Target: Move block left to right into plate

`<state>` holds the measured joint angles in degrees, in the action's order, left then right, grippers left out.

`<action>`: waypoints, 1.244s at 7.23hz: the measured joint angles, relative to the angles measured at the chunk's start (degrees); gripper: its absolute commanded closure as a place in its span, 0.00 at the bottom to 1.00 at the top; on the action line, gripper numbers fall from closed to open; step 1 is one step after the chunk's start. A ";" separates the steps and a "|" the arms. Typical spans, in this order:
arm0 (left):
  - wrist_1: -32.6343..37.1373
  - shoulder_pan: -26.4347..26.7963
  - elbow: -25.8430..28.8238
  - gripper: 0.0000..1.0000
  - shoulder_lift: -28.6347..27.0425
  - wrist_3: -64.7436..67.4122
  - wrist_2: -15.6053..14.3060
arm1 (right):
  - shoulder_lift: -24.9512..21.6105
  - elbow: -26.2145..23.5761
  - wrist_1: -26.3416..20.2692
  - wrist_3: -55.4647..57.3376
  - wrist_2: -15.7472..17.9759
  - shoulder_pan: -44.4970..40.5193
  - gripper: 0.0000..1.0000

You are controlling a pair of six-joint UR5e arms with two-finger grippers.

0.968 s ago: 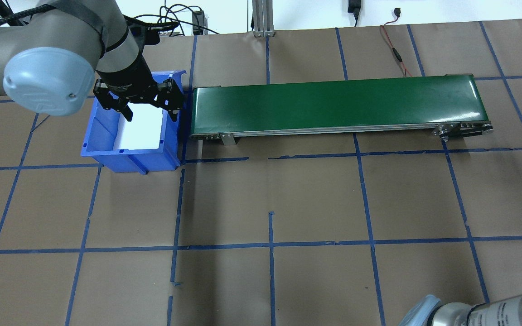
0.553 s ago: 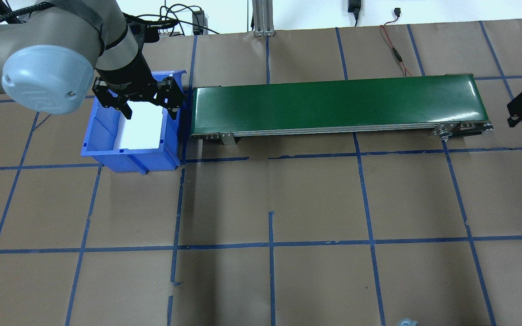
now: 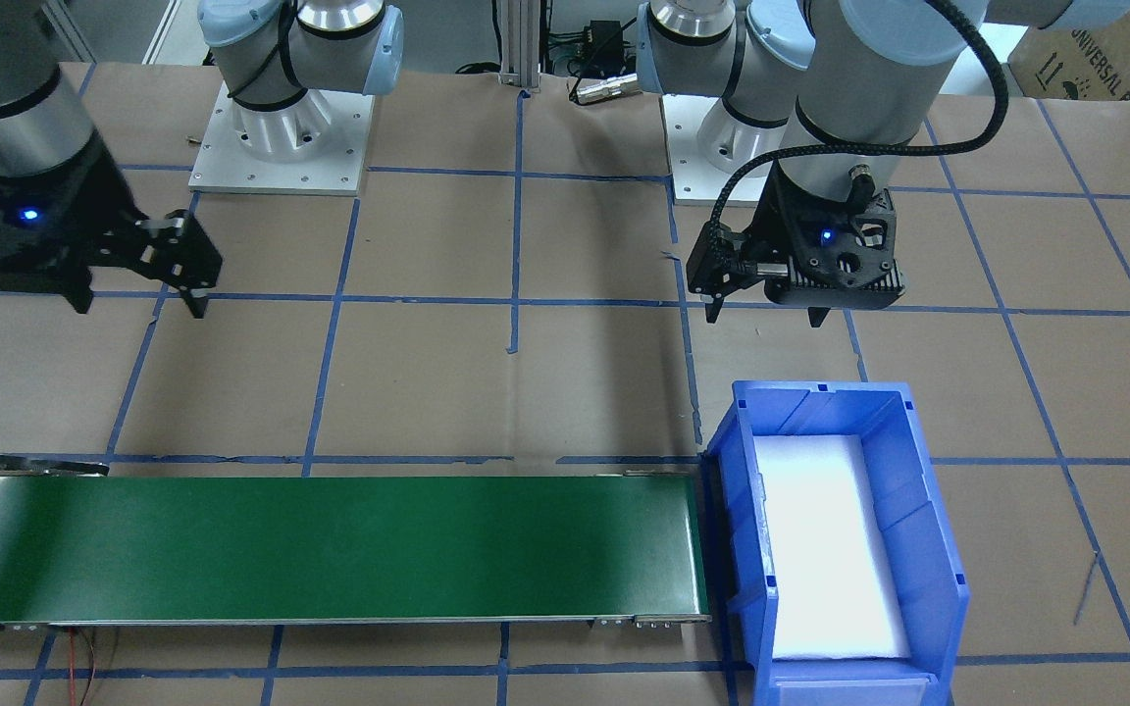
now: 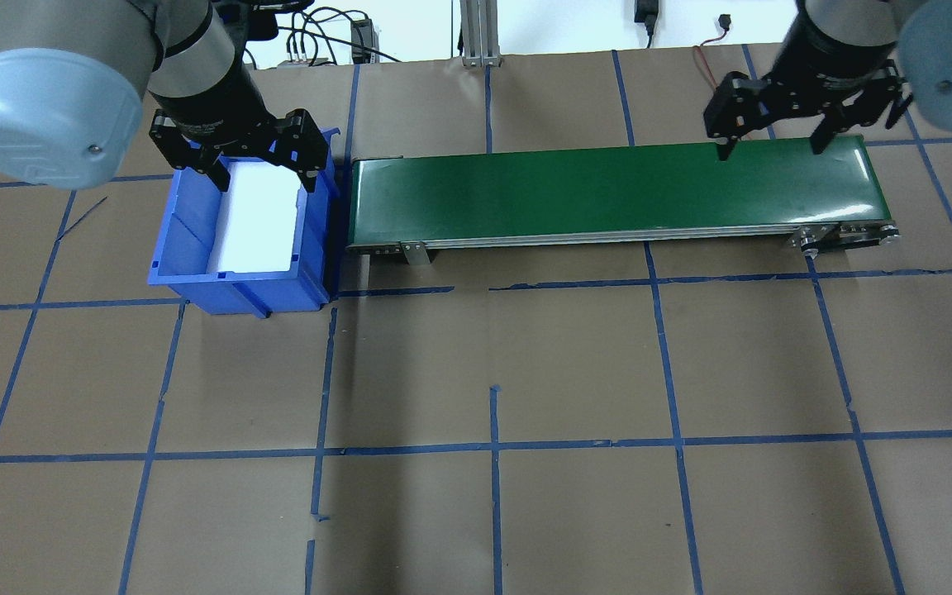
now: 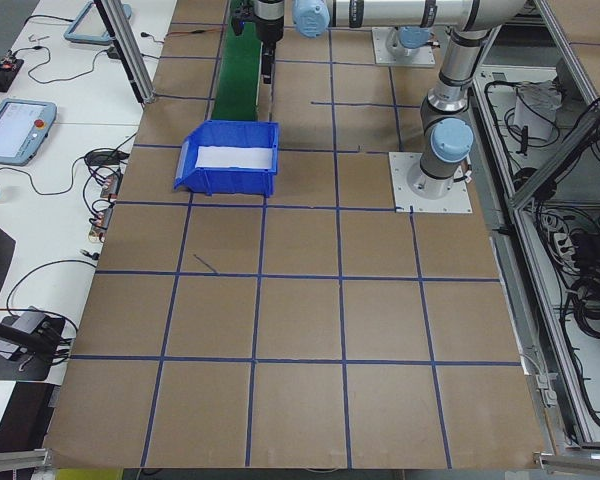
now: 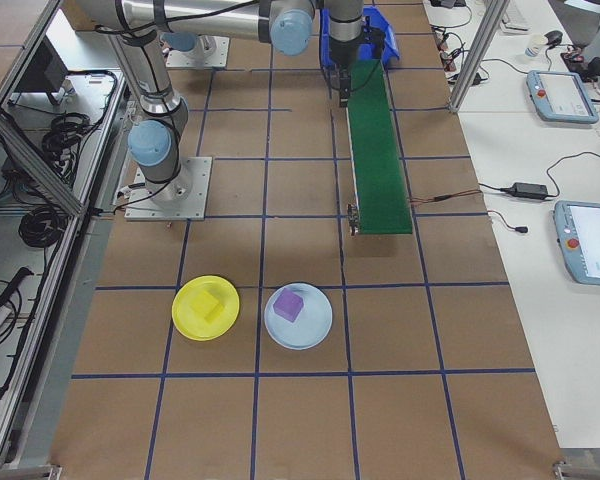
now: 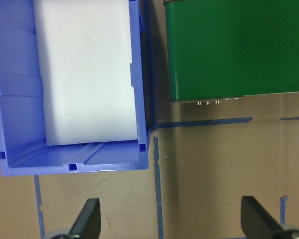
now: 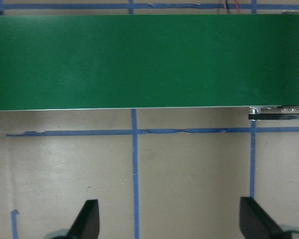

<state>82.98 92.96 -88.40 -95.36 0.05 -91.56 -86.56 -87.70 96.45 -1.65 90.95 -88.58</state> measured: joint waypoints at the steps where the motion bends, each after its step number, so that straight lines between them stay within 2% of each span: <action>1: 0.52 -0.06 0.99 0.00 -0.15 0.08 0.00 | 1.08 2.17 -1.48 2.01 -1.11 -2.17 0.00; 3: 1.44 -0.13 2.00 0.00 -0.57 0.12 -0.19 | 2.35 4.35 -5.43 7.14 -4.57 -3.52 0.02; 4: 1.61 -0.12 2.05 0.00 -0.73 0.15 -0.25 | 2.36 4.61 -5.96 10.02 -5.05 -3.86 0.02; 6: 1.73 -0.05 2.11 0.00 -0.83 0.28 -0.21 | 2.33 4.95 -5.67 11.98 -2.34 -4.02 0.01; 9: 2.52 0.00 2.40 0.00 -0.78 0.29 -0.13 | 2.32 4.46 -5.50 12.70 -2.04 -4.00 0.01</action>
<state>85.50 92.96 -86.00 -96.14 0.34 -91.70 -84.24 -83.24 90.95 11.04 88.91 -92.59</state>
